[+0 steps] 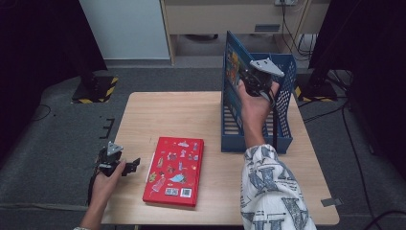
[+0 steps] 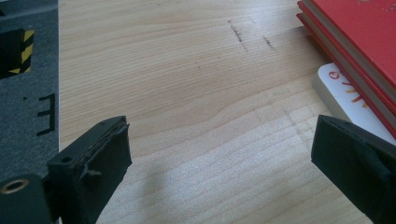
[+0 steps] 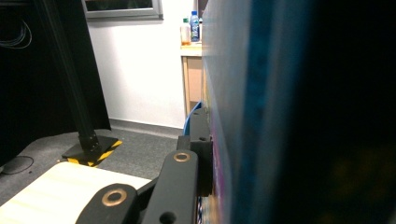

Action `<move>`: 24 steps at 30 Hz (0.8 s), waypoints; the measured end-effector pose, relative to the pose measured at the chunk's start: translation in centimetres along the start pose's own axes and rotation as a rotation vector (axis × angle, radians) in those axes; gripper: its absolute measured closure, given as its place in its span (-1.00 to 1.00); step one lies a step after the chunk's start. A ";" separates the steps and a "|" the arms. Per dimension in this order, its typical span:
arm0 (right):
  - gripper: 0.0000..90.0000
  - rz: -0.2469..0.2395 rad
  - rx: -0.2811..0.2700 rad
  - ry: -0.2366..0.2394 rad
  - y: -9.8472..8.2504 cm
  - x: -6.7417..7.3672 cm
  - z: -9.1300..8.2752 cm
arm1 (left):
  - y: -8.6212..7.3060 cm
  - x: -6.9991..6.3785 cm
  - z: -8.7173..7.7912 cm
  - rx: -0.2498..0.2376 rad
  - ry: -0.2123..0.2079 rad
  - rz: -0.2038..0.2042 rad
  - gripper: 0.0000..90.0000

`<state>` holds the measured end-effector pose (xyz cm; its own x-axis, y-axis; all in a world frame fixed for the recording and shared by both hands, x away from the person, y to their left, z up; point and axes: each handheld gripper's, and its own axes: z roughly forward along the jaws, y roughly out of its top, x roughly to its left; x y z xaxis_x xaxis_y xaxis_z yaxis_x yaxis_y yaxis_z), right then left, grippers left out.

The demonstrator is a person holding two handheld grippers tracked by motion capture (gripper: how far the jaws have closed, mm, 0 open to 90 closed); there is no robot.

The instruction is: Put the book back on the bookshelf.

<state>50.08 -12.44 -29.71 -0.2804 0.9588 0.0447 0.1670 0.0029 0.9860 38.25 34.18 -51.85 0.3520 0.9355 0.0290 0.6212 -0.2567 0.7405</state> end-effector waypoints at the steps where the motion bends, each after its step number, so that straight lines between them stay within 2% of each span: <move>1: 0.84 0.000 0.000 0.000 -0.2 0.0 0.1 | 0.0 0.0 0.0 0.001 -0.001 0.003 -0.91; 5: 0.84 0.001 0.005 0.000 -0.7 -0.1 0.4 | 0.0 0.0 0.0 0.001 -0.002 0.003 -0.91; 11: 0.84 0.004 0.027 0.000 -2.7 -0.2 0.8 | 0.1 -0.1 0.1 0.008 -0.004 0.011 -0.91; 24: 0.84 0.003 0.043 -0.001 -5.5 -0.3 1.4 | 0.1 -0.2 0.2 0.012 -0.003 0.021 -0.91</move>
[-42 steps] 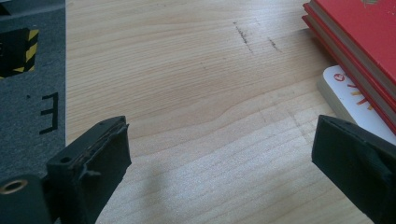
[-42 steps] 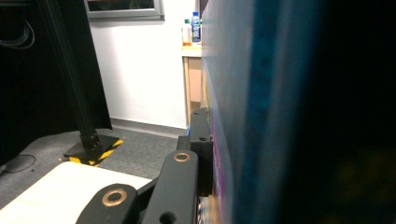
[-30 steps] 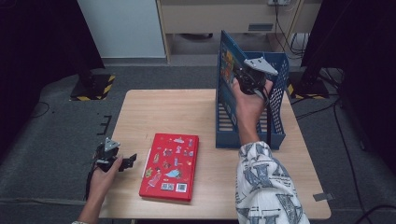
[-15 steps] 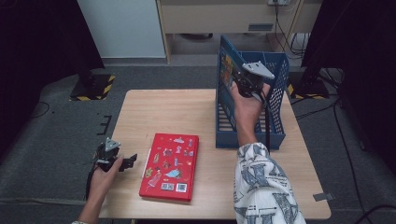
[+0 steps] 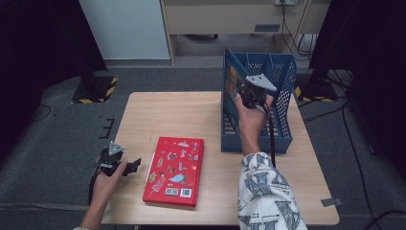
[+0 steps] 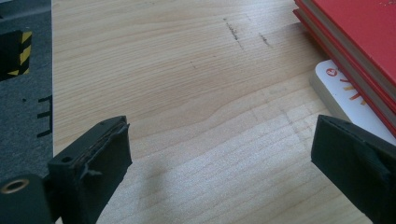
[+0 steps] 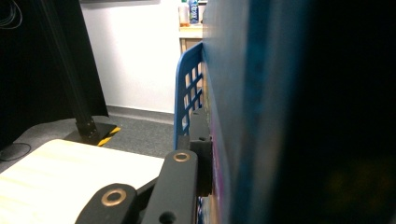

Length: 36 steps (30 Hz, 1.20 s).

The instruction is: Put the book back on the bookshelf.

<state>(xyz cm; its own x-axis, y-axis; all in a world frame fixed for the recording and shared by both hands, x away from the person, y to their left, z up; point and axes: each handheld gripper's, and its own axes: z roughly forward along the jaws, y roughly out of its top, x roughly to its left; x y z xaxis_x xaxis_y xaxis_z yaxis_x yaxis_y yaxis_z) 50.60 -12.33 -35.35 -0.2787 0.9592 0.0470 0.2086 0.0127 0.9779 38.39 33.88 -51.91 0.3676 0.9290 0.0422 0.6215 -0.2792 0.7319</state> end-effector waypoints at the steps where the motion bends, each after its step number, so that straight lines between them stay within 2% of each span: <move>1: 0.84 -0.001 0.002 0.000 -0.2 0.0 0.0 | 0.0 0.0 0.0 0.002 -0.001 0.001 -0.91; 8: 0.83 -0.008 0.000 -0.002 -0.9 0.1 -0.3 | 0.0 0.0 0.0 0.003 0.000 -0.001 -0.91; 20: 0.78 -0.023 0.003 0.013 -2.4 0.5 -2.1 | 0.0 -0.1 0.0 0.008 0.003 0.002 -0.91; 26: 0.69 -0.022 -0.003 0.023 -2.0 0.5 -2.6 | 0.0 0.1 0.0 0.005 0.004 -0.004 -0.91; 29: 0.61 -0.046 -0.003 0.022 -1.4 0.8 -3.0 | 0.0 0.0 0.0 0.007 0.003 0.000 -0.90; 36: 0.65 -0.040 -0.012 0.020 -0.4 0.8 -3.1 | 0.0 -0.1 0.0 0.009 0.004 0.001 -0.90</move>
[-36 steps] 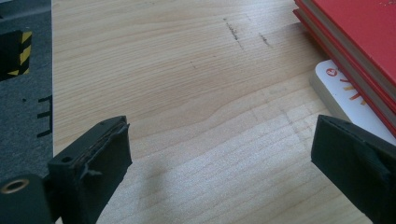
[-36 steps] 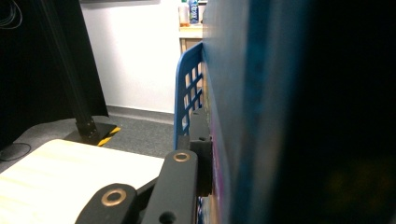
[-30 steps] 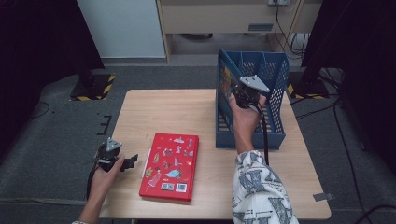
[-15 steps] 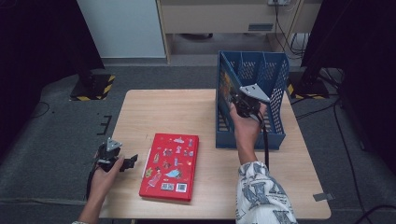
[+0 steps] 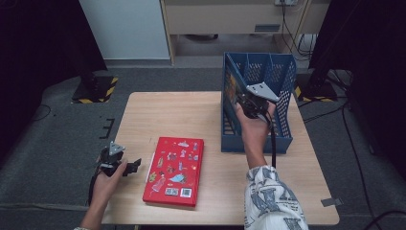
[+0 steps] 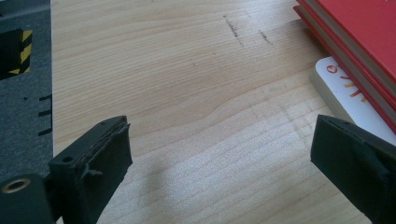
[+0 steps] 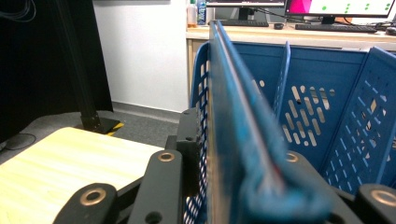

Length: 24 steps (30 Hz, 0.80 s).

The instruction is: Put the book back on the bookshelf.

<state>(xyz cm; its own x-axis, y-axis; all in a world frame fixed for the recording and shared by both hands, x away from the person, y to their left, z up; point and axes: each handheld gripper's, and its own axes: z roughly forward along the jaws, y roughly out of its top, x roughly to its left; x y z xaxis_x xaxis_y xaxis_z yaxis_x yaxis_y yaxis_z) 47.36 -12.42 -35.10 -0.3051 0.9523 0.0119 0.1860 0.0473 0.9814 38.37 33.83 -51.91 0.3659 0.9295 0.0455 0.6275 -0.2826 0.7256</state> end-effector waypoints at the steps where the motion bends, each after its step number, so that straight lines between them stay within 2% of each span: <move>1: 0.67 -0.001 -0.002 0.000 0.2 0.0 0.0 | 0.0 0.0 0.0 0.001 -0.001 0.000 -0.90; 7: 0.82 -0.011 0.016 -0.020 0.6 0.0 0.0 | 0.0 -0.1 0.1 0.006 -0.002 0.008 -0.90; 24: 0.85 -0.019 -0.026 -0.057 1.1 0.2 1.4 | 0.0 -0.1 0.2 0.013 0.000 0.020 -0.89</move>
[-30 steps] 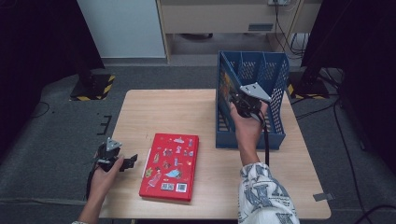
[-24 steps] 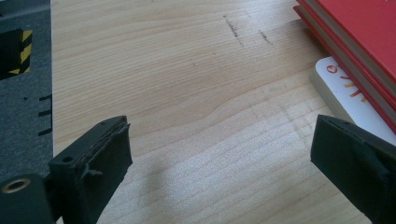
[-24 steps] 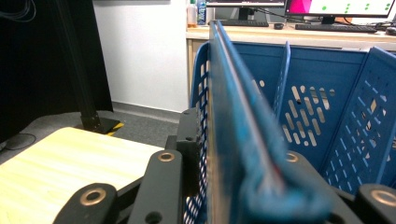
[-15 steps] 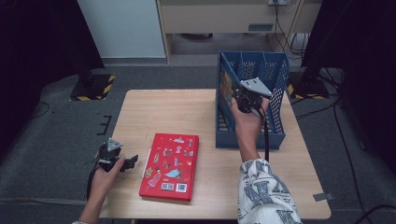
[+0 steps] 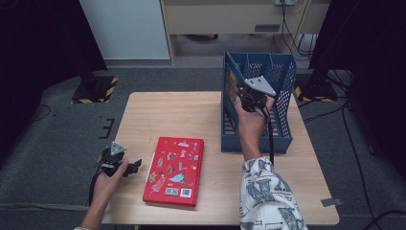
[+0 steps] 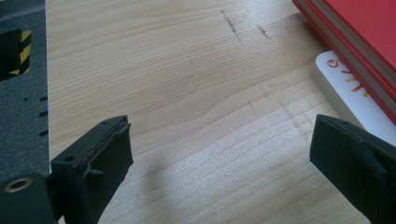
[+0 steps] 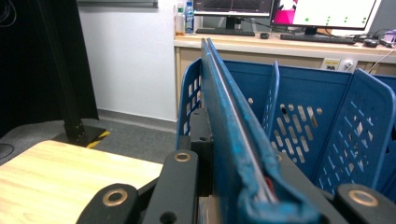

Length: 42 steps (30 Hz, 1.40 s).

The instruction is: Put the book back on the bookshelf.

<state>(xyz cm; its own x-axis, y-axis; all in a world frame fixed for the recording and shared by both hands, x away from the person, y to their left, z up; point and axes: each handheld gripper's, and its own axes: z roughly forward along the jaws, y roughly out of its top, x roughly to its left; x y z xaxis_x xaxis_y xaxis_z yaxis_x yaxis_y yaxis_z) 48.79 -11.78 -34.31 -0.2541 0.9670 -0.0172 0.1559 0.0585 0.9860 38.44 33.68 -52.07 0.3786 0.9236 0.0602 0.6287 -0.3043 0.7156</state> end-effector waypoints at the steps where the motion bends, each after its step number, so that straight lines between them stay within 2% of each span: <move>1: 0.85 0.003 -0.005 -0.002 0.0 0.0 0.1 | 0.0 0.0 0.0 0.001 0.000 0.000 -0.89; 7: 0.85 0.024 -0.030 -0.015 -0.1 0.2 1.2 | 0.0 0.0 0.0 -0.004 -0.001 -0.001 -0.89; 14: 0.83 0.024 -0.021 -0.025 -0.6 0.5 1.3 | 0.1 0.0 0.0 -0.004 -0.003 -0.002 -0.89; 18: 0.79 0.011 -0.011 -0.021 -0.6 0.8 1.2 | 0.0 0.0 0.0 -0.001 -0.002 0.001 -0.89; 22: 0.65 -0.008 0.003 0.002 -0.5 1.3 1.0 | 0.0 0.1 -0.1 0.001 0.000 -0.007 -0.89; 27: 0.44 -0.009 0.023 0.026 -1.3 1.5 0.2 | 0.0 0.1 -0.1 0.001 0.000 -0.011 -0.89; 42: 0.55 -0.030 0.061 0.085 -2.6 1.0 -2.8 | -0.1 0.2 -0.3 -0.002 0.005 -0.021 -0.89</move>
<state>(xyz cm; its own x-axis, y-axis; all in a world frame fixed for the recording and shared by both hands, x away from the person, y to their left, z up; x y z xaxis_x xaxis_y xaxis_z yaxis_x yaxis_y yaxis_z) 45.43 -11.67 -36.47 -0.3394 0.9401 -0.0303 0.2043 0.1052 0.9732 38.26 33.93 -51.95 0.3625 0.9307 0.0487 0.6352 -0.2849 0.7179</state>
